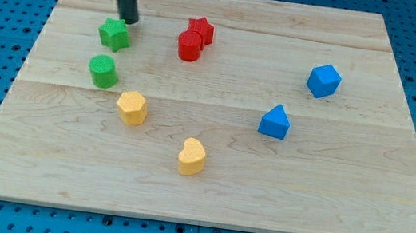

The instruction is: Push the red star above the blue cube

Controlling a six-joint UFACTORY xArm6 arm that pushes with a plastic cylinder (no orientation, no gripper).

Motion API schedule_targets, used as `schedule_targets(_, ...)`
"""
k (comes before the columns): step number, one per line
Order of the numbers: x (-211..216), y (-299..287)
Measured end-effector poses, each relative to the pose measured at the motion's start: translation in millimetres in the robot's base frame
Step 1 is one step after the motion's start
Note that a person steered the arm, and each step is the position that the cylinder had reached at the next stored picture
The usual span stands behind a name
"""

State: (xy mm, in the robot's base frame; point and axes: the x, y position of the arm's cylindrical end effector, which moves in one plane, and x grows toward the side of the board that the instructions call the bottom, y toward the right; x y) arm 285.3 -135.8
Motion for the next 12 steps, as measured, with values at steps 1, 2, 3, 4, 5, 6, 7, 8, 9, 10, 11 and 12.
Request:
schedule_targets(1, 0, 10)
schedule_targets(2, 0, 10)
schedule_targets(3, 10, 12)
schedule_targets(4, 13, 35)
schedule_targets(5, 14, 88)
schedule_targets(6, 16, 154)
schedule_targets(7, 16, 209)
schedule_targets(8, 16, 262)
schedule_targets(9, 16, 298)
schedule_targets(10, 54, 281)
schedule_targets(11, 84, 274)
schedule_targets(12, 84, 257)
